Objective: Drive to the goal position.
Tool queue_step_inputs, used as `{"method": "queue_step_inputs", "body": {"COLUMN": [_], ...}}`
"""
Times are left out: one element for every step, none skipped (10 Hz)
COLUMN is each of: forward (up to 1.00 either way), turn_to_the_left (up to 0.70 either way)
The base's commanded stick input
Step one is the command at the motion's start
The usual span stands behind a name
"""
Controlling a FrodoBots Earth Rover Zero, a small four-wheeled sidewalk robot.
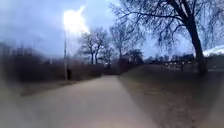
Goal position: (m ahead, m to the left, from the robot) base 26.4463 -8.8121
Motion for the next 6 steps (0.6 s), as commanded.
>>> {"method": "queue_step_inputs", "body": {"forward": [1.00, 1.00, 1.00, 1.00, 1.00, 1.00], "turn_to_the_left": [0.00, 0.00, 0.00, 0.00, 0.00, 0.00]}}
